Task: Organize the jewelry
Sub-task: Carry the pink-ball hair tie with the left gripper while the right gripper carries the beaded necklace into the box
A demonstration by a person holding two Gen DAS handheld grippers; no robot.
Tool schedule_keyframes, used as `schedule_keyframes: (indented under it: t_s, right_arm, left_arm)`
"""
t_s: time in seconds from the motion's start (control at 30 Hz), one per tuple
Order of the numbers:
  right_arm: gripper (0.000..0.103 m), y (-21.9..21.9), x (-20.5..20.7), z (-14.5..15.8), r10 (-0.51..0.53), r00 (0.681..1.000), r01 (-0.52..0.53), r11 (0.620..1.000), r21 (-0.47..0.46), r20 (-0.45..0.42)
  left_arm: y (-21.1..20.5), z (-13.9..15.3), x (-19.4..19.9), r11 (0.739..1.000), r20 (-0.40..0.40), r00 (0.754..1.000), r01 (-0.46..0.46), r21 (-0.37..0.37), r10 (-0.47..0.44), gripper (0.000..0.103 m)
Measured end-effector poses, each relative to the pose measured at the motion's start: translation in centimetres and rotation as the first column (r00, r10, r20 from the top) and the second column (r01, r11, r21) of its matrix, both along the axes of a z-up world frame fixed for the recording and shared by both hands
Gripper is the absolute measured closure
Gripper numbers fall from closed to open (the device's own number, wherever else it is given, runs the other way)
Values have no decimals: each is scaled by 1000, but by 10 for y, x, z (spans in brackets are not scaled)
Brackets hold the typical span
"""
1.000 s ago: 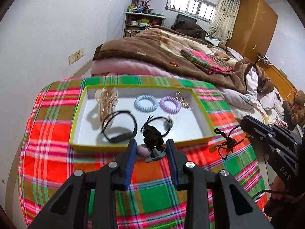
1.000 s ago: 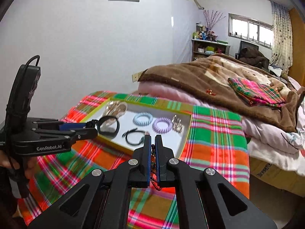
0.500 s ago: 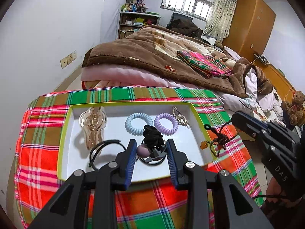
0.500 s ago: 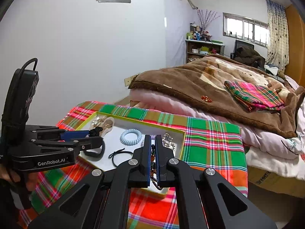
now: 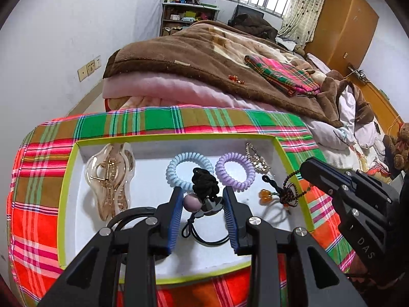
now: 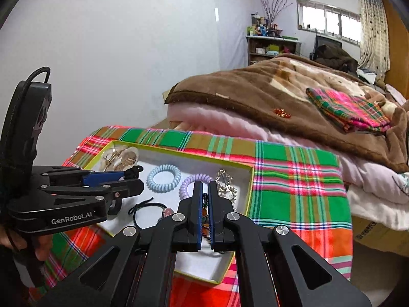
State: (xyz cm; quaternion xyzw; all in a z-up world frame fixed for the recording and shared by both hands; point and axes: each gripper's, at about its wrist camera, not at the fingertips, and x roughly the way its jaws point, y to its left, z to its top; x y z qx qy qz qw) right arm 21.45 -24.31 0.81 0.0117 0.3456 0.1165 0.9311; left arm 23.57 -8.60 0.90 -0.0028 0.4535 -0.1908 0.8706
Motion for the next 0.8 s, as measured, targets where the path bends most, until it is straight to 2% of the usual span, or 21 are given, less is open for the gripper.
schedule_keyframes:
  t_s: [0.3,0.8]
  right_arm:
    - [100,5,9,-17,17,999,-16,1000,27,-49]
    - [100,4,5,-37,20,994,-19,1000,11,-104]
  left_arm:
    - [1,-15,6,1000,-33,999,-5,11,5,70]
    - [-1,-26,9,1000,-69,998,2,14,-1,70]
